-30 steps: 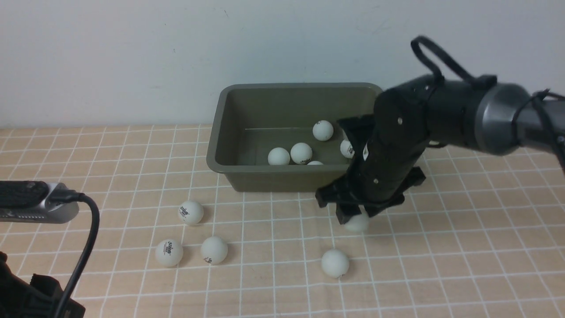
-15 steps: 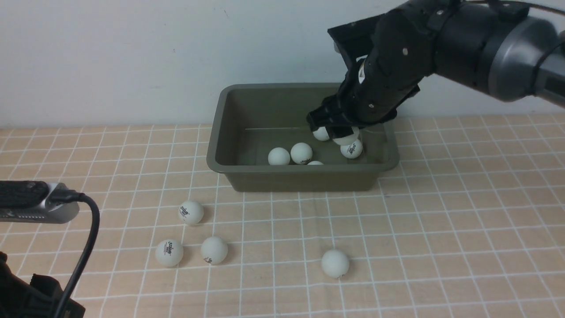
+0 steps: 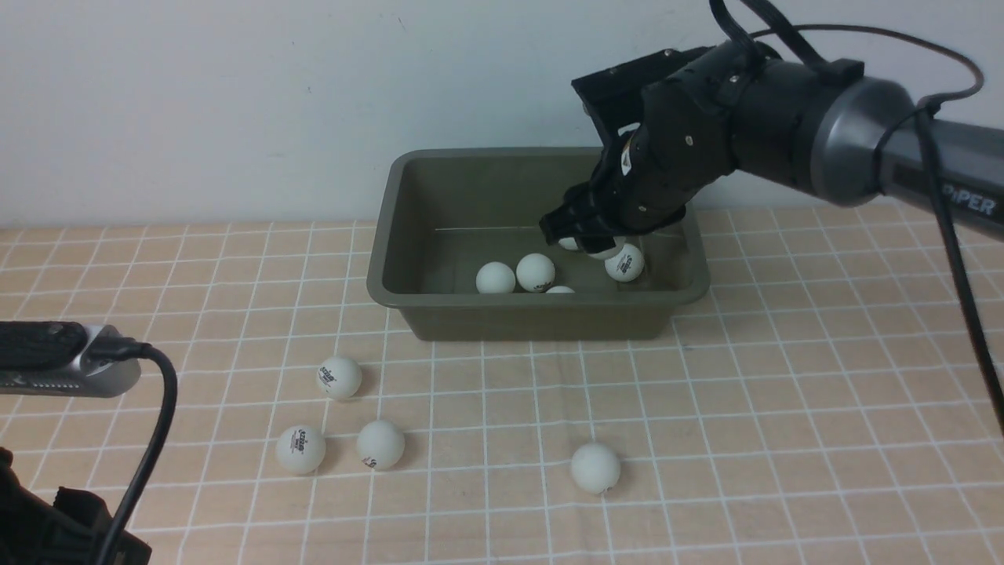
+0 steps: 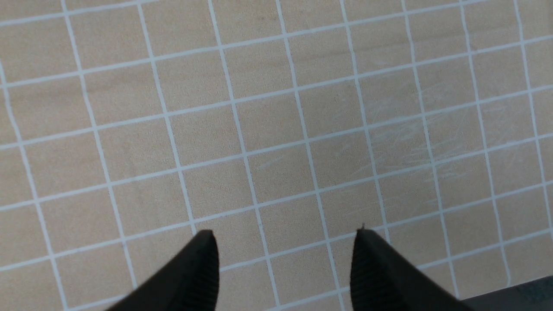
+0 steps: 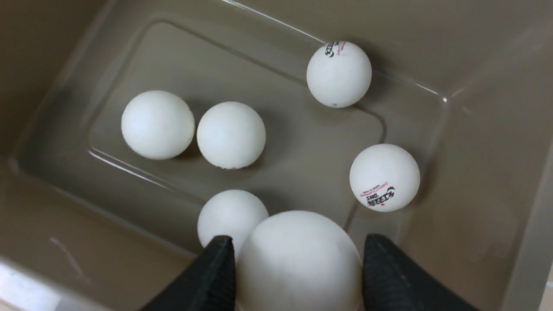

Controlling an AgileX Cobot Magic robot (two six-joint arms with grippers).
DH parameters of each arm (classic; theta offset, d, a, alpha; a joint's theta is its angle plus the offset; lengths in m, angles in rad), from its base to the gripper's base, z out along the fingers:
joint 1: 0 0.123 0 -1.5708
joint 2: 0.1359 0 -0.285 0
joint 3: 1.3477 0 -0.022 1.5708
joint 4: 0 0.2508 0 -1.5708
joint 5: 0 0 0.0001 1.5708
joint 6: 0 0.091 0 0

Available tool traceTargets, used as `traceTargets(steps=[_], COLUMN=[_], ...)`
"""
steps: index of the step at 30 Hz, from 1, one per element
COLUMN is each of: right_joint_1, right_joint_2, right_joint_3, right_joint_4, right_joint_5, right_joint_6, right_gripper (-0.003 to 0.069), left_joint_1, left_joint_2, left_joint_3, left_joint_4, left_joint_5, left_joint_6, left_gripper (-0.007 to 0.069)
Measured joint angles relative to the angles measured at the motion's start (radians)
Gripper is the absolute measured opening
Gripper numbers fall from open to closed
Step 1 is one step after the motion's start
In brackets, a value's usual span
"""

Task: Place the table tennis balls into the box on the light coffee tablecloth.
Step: 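Release the ping pong ball into the bin and lift the gripper away, then reach for and grasp a ping pong ball on the table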

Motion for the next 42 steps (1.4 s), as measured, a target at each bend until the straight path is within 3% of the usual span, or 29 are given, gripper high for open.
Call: traceTargets(steps=[6,11,19,26,32,42], right_joint_1=[-0.003,-0.003,-0.003,-0.003,0.026,0.179], right_joint_2=[0.03,0.03,0.007,-0.028,-0.042,-0.126], right_joint_3=[-0.001,-0.022,-0.215,-0.234,-0.141,0.197], right_joint_4=[0.001,0.0,0.046,0.177,0.288,0.224], right_joint_5=[0.0,0.011,0.314,0.438,0.439,0.376], right_joint_6=[0.0,0.0,-0.052,-0.124,-0.186,-0.159], right_gripper=[0.0454,0.0473,0.0476,0.0476,0.0474,0.0431], left_joint_1=[0.0,0.0,0.0,0.0,0.0,0.0], left_joint_2=[0.0,0.0,0.0,0.0,0.0,0.0], left_joint_3=[0.0,0.0,0.0,0.0,0.0,0.0], left_joint_4=[0.0,0.0,0.0,0.0,0.0,0.0], left_joint_5=[0.0,0.0,0.0,0.0,0.0,0.004], left_joint_6=[0.0,0.0,0.0,0.0,0.0,0.0], left_gripper=[0.0343,0.0343,0.0343,0.0343,0.0343,0.0343])
